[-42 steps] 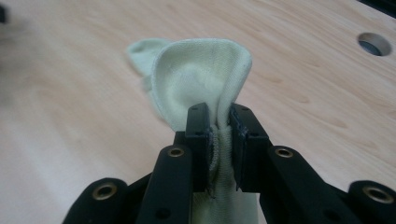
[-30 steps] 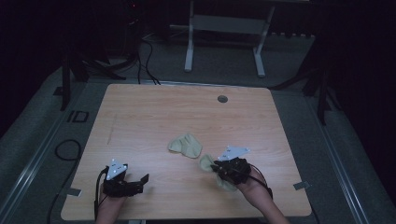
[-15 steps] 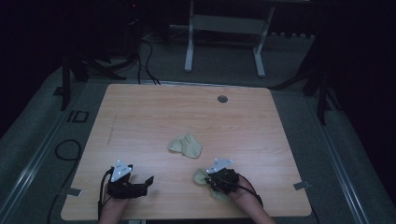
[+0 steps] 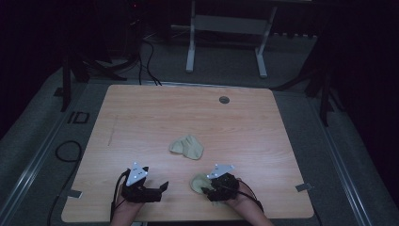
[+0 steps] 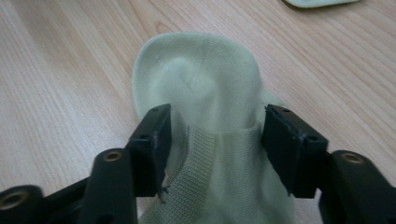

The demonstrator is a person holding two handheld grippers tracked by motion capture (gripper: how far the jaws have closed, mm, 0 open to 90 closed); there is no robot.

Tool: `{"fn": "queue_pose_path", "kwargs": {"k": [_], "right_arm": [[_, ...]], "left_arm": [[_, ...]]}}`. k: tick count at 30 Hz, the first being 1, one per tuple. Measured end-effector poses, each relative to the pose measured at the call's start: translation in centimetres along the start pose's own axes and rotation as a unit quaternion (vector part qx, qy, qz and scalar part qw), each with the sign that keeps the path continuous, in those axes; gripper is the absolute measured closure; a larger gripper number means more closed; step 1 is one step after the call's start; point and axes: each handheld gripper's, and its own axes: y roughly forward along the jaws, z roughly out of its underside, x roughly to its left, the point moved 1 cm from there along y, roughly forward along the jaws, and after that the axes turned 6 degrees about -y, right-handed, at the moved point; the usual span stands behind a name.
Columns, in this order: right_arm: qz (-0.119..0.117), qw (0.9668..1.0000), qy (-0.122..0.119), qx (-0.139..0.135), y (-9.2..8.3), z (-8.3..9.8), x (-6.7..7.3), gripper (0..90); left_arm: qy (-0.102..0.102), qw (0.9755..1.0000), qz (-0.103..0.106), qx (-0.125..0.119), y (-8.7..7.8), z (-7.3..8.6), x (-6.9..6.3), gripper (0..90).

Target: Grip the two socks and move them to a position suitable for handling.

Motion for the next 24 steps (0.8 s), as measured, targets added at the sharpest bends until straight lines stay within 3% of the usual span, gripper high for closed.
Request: {"fn": "queue_pose_path", "kwargs": {"k": [2, 8, 12, 15, 19, 21, 23, 24], "right_arm": [[-0.001, 1.0, 0.0, -0.001, 0.1, 0.0, 0.1, 36.7], [0.001, 1.0, 0.006, -0.007, 0.4, 0.0, 0.2, 28.7], [-0.01, 0.9999, 0.0, 0.001, 0.3, -0.2, 0.3, 24.3], [-0.01, 0.9999, -0.003, -0.003, -0.4, -0.2, 0.5, 21.0], [0.008, 0.9997, 0.004, -0.022, -2.0, -0.4, 0.7, 19.8], [-0.003, 0.9996, 0.003, -0.028, -2.6, -0.3, 0.9, 24.3], [-0.022, 0.9996, 0.005, -0.02, -2.8, -0.1, 1.1, 32.1], [-0.035, 0.9993, 0.012, -0.009, -2.7, 0.0, 1.1, 30.7]], "left_arm": [[0.011, 0.9999, 0.004, 0.001, 0.3, -0.3, -0.8, 6.0], [0.051, 0.9978, 0.042, 0.009, 1.3, -1.2, -2.9, 8.2], [0.08, 0.9939, 0.075, 0.014, 1.7, -1.7, -4.0, 16.6], [0.101, 0.9903, 0.095, 0.005, 1.8, -2.1, -4.9, 30.4], [0.14, 0.9827, 0.12, 0.018, 2.7, -2.4, -6.1, 53.3], [0.156, 0.9794, 0.124, 0.033, 3.6, -2.5, -6.6, 61.1], [0.169, 0.9789, 0.108, 0.042, 4.5, -2.5, -7.1, 64.5], [0.169, 0.9785, 0.109, 0.044, 4.8, -2.5, -7.2, 69.5]]}}
